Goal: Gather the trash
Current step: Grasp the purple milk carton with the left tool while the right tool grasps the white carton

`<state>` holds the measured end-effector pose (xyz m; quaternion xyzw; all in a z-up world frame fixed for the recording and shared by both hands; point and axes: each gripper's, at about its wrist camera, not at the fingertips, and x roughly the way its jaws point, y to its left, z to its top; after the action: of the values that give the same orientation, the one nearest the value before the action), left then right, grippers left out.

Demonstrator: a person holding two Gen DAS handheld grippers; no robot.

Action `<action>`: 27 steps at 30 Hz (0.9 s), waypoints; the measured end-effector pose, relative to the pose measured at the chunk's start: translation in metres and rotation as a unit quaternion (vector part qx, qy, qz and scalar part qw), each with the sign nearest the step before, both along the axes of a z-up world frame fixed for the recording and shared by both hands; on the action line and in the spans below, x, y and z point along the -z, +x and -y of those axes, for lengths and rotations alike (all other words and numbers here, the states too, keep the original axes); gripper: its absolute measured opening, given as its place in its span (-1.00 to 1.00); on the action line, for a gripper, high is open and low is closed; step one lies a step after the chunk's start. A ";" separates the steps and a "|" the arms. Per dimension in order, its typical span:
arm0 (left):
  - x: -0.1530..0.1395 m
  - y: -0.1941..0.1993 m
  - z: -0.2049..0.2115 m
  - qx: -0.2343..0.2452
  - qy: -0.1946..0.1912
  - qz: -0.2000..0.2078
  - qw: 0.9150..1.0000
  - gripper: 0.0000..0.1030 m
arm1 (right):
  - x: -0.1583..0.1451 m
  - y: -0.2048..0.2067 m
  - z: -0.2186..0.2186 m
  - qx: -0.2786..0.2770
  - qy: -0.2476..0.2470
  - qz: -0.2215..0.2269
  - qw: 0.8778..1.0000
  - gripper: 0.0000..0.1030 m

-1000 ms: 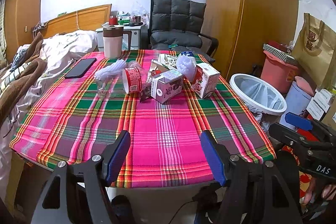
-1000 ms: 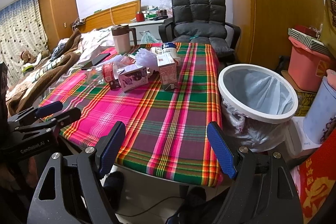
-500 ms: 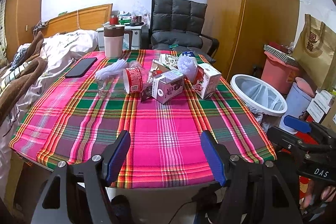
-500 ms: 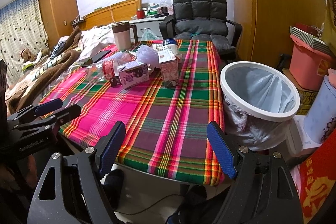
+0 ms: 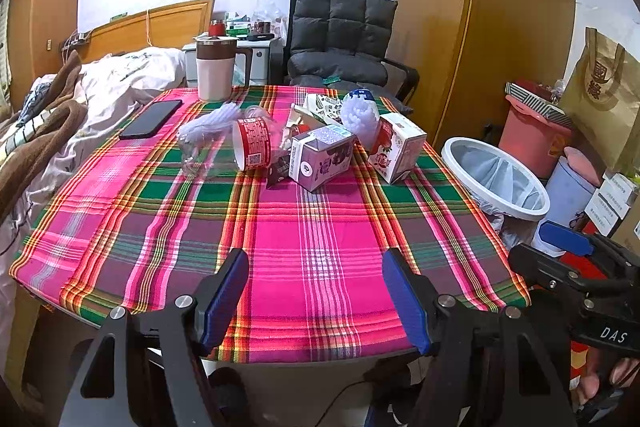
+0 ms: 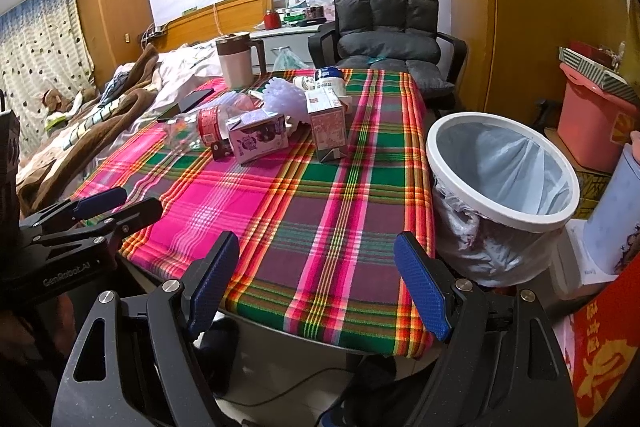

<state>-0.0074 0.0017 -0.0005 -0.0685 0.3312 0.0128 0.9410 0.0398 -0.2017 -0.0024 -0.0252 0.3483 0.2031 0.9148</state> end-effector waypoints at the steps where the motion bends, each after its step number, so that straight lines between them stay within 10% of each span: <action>1: 0.001 0.001 -0.001 0.000 -0.001 -0.001 1.000 0.33 | 0.000 0.001 0.000 0.000 0.000 -0.001 1.000 0.57; 27: 0.004 0.112 -0.028 0.039 -0.007 0.003 0.999 0.33 | 0.005 0.101 -0.029 -0.027 -0.006 0.002 1.000 0.37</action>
<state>0.1047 0.0298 -0.0041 -0.0616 0.3304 -0.0264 0.9414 0.1412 -0.1726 -0.0073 -0.0409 0.3466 0.2251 0.9097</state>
